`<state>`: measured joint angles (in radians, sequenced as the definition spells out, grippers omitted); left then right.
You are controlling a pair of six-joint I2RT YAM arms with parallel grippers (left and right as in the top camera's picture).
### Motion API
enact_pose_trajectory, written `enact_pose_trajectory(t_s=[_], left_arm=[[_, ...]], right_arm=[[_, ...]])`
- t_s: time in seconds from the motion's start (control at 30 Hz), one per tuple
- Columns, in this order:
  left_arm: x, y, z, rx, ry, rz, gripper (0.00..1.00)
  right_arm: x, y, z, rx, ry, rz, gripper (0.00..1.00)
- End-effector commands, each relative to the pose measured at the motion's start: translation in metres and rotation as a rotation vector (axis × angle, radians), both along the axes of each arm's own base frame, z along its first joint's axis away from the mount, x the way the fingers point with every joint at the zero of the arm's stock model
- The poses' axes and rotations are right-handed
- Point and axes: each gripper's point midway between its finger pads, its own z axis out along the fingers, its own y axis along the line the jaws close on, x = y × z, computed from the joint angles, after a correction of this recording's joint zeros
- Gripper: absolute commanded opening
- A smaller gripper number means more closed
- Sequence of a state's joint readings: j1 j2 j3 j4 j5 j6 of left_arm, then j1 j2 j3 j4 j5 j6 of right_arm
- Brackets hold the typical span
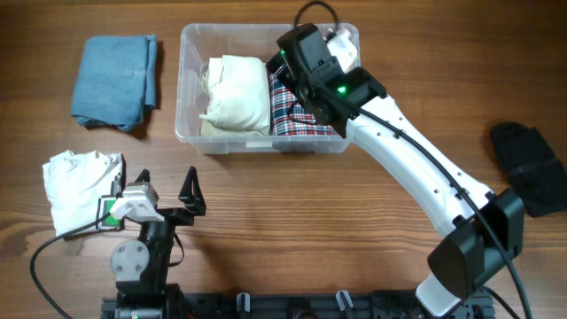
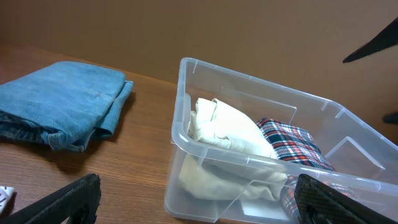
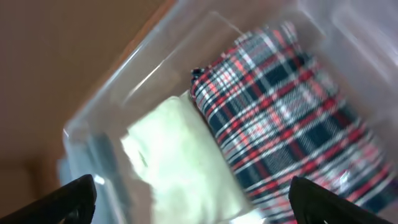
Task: Pack container
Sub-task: 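Lower the plaid shirt into the bin beside the cream cloth, release, then reach the right gripper to the black garment and grasp it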
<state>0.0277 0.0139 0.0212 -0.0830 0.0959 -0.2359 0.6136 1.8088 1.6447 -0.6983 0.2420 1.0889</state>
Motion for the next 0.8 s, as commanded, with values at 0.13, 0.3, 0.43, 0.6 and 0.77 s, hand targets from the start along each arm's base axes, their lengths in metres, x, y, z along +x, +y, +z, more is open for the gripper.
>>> enact_pose_trajectory(t_s=[0.13,0.3,0.43,0.6,0.77], left_arm=[[0.000,0.001,-0.002,0.020,-0.001,0.004,1.00],[0.000,0.001,-0.002,0.019,-0.001,0.004,1.00],[0.000,0.001,-0.002,0.020,-0.001,0.004,1.00],[0.000,0.001,-0.002,0.019,-0.001,0.004,1.00],[0.000,0.001,-0.002,0.020,-0.001,0.004,1.00]], right_arm=[[0.002,-0.001,0.036,-0.238,-0.151,0.386,1.00],[-0.003,-0.072,0.070,-0.147,-0.120,0.308,1.00],[-0.012,-0.168,0.076,-0.138,-0.030,0.078,1.00],[-0.053,-0.302,0.046,-0.071,0.205,-0.313,1.00],[-0.096,-0.383,0.019,-0.007,0.325,-0.495,1.00]])
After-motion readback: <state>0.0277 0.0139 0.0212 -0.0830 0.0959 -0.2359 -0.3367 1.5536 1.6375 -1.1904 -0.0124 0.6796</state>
